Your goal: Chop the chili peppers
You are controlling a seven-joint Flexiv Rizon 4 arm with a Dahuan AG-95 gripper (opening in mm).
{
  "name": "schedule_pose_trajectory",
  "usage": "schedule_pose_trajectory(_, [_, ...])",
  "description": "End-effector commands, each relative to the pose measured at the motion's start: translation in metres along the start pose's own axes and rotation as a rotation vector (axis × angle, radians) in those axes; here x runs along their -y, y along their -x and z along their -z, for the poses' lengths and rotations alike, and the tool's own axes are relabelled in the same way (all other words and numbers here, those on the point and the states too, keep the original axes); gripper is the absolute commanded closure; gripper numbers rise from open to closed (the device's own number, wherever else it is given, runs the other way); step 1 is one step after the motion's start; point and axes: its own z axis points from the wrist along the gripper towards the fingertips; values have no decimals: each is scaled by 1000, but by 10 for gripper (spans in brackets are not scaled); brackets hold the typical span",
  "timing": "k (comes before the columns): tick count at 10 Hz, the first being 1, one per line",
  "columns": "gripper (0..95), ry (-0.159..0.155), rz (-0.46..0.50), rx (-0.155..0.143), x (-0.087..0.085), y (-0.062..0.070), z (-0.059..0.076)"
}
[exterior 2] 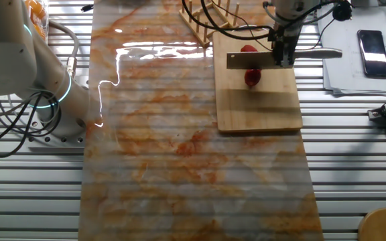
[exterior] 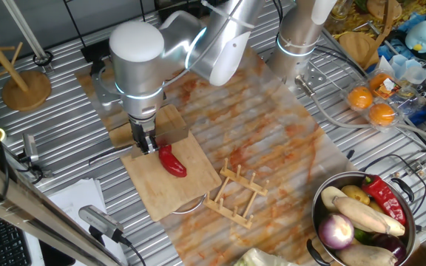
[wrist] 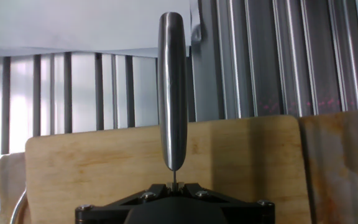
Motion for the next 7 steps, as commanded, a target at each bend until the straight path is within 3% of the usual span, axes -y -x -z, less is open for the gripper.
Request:
schedule_pose_trajectory(1, [950, 1, -2, -6, -1, -2, 6])
schedule_pose_trajectory(7, [950, 2, 3, 2, 11, -25, 0])
